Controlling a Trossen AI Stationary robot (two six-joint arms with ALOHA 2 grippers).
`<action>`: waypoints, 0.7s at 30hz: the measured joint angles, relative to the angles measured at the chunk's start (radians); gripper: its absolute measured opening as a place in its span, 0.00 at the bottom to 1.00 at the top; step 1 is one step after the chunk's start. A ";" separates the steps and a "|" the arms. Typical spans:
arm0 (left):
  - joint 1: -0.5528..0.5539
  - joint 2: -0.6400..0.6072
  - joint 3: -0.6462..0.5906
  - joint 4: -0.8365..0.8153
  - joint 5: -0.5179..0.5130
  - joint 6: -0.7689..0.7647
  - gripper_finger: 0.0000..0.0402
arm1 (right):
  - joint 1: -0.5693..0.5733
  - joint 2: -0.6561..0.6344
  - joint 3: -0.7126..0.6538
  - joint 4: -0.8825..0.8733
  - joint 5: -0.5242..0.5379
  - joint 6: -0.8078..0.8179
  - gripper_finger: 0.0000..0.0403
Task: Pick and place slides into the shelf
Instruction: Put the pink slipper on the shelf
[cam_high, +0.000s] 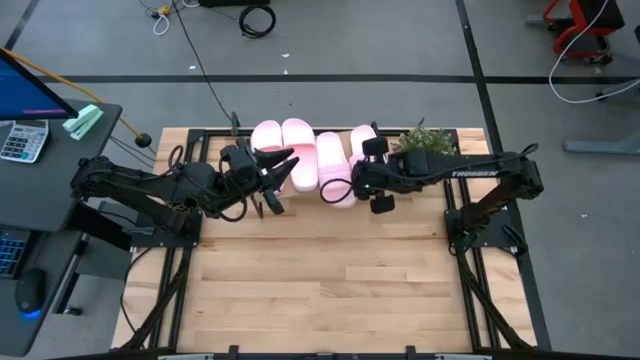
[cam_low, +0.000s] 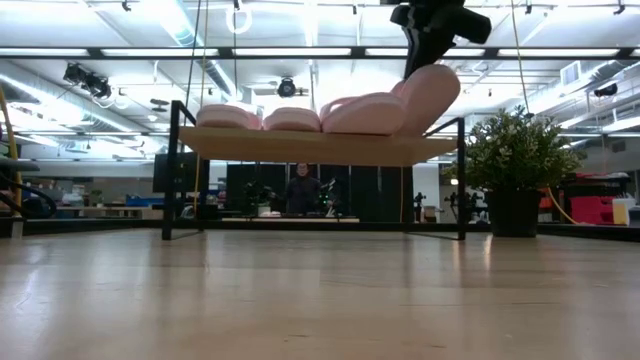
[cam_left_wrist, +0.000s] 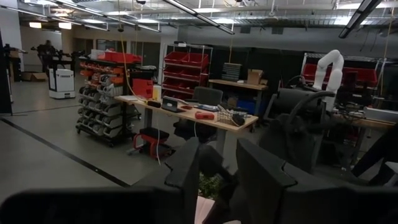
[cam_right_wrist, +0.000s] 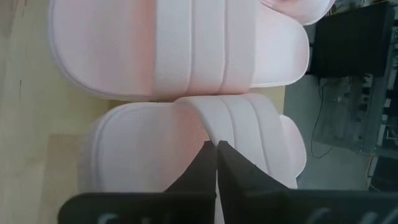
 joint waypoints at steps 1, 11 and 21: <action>0.000 0.000 0.000 0.000 0.000 0.000 0.28 | -0.003 0.000 0.000 -0.002 -0.005 0.000 0.02; 0.000 0.000 0.000 0.000 0.000 0.000 0.29 | -0.034 0.001 0.000 -0.033 -0.099 0.001 0.13; 0.000 0.000 0.000 0.000 0.000 0.000 0.30 | -0.021 0.001 0.000 -0.067 -0.098 0.002 0.25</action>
